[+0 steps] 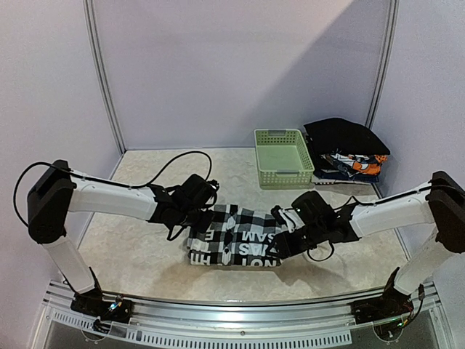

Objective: Fold and stack the mixed laundry pile
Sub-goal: Adjust the square-folded shirt at the center of the board.

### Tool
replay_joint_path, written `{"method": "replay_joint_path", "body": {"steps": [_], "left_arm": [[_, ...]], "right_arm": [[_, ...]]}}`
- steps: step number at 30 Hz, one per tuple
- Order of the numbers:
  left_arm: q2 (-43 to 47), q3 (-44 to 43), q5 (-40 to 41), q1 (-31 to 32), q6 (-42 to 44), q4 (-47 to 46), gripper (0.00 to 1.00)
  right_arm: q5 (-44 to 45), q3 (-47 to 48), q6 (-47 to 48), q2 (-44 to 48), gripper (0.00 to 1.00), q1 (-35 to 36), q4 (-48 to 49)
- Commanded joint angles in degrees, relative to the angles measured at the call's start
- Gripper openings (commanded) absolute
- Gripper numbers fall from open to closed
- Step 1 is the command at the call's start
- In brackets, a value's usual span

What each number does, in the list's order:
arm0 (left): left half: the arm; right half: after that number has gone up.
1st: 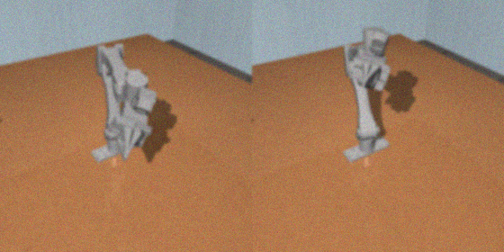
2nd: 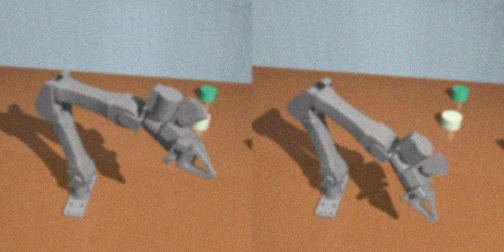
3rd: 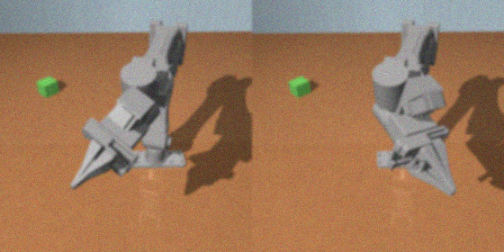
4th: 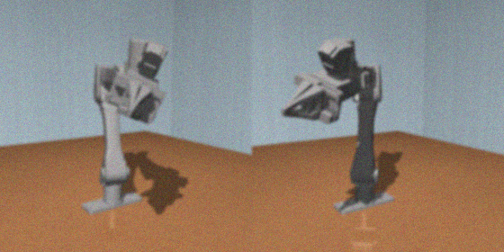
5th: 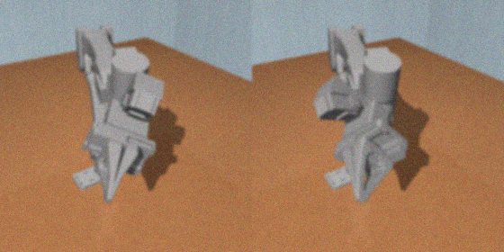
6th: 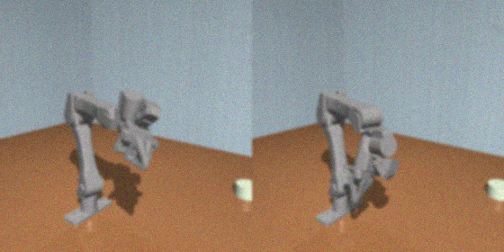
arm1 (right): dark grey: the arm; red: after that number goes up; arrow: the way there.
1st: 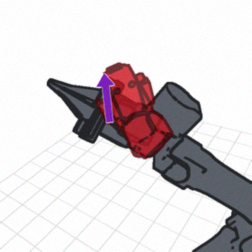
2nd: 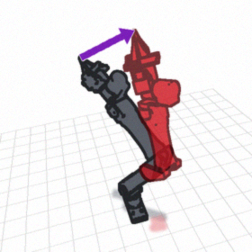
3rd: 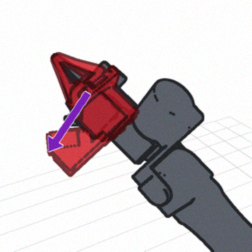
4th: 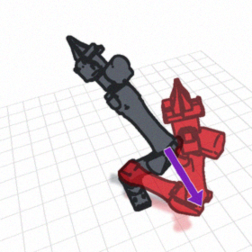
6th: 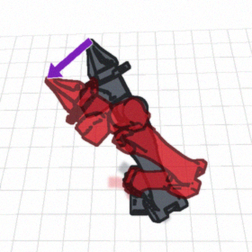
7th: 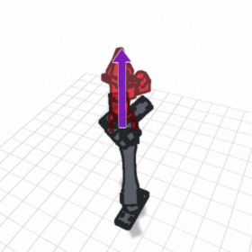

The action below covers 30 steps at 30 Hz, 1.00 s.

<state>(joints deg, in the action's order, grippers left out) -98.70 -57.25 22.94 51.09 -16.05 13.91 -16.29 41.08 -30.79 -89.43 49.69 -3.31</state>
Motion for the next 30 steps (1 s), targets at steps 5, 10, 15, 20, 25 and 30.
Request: {"method": "replay_joint_path", "body": {"steps": [5,10,15,20,25,30], "left_arm": [[-2.1,0.9,0.3,-0.7,-0.1,-1.3,0.47],[-2.7,1.2,1.2,-0.7,-0.4,-1.1,0.47],[-0.9,1.6,5.5,-0.2,0.5,0.6,0.47],[3.8,0.6,14.4,3.5,5.0,4.4,0.59],[8.8,0.9,24.4,9.4,11.1,1.8,0.99],[9.7,0.7,24.3,12.5,19.2,-0.6,1.00]], "right_arm": [[2.8,-3.7,-0.9,-1.3,0.47,-0.2,1.7],[2.7,-6.6,-2.0,-0.9,0.46,-0.2,2.8],[5.1,-8.1,-2.9,1.6,0.47,-0.2,1.6],[8.1,-9.5,-4.3,6.2,0.51,-0.8,2.6],[8.6,-12.2,-7.7,10.9,0.68,-3.9,7.4],[10.6,-15.3,-11.4,15.4,0.94,-6.3,10.1]]}}
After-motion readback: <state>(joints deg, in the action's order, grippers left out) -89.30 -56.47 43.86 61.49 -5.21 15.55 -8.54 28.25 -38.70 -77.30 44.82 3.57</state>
